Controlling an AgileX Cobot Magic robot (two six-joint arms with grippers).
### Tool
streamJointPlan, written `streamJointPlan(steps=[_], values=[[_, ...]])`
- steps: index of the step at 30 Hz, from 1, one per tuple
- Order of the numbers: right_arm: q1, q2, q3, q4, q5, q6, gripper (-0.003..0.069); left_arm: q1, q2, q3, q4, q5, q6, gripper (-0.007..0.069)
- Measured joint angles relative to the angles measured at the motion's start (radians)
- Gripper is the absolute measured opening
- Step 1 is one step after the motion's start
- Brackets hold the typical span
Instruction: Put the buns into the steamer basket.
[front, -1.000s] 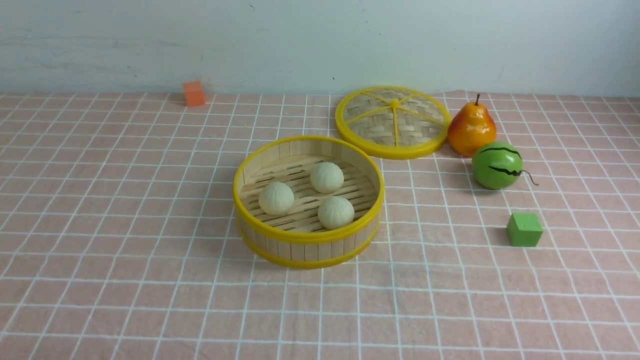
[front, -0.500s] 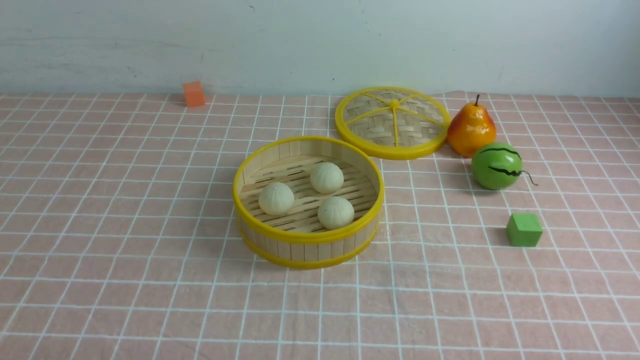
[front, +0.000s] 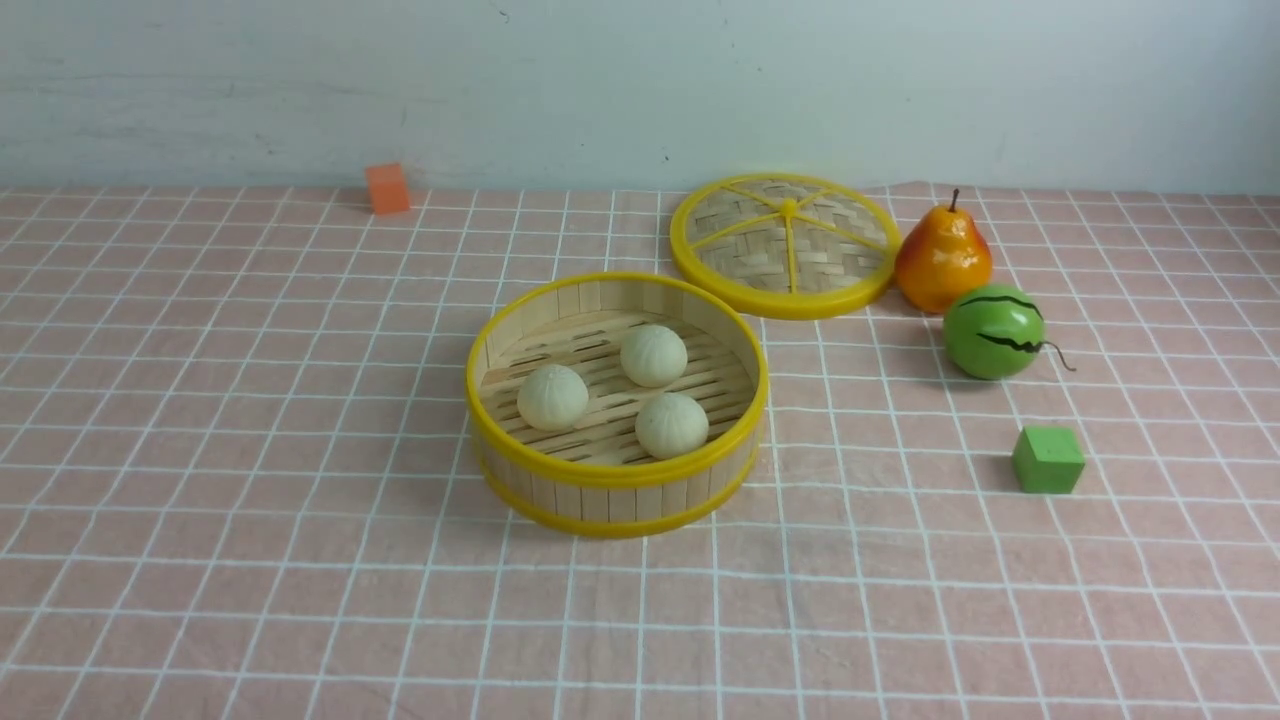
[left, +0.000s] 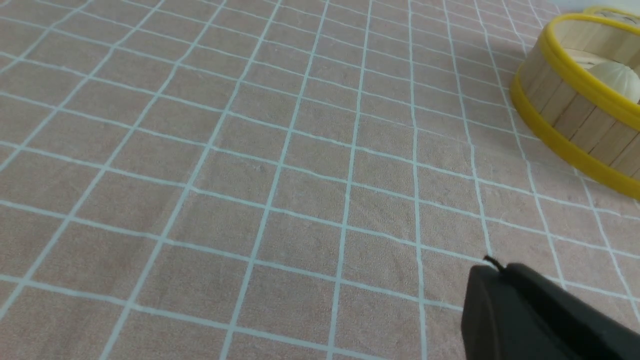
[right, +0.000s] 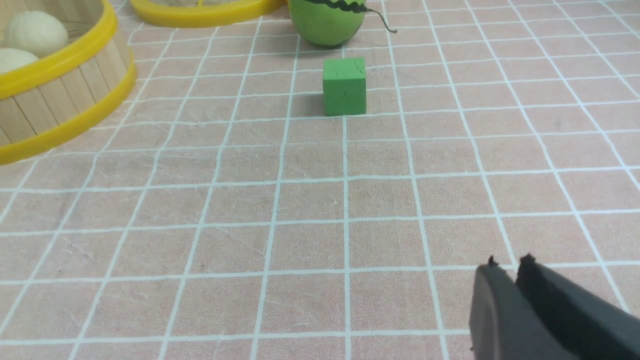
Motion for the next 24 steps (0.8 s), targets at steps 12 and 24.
streamJointPlan(steps=[12, 24], values=[[0.0, 0.0, 0.0, 0.0, 0.0, 0.0, 0.0078, 0.0, 0.0, 0.0, 0.0, -0.001, 0.0, -0.0012], [0.0, 0.0, 0.0, 0.0, 0.0, 0.0, 0.0087, 0.0, 0.0, 0.0, -0.001, -0.003, 0.0, -0.0011]])
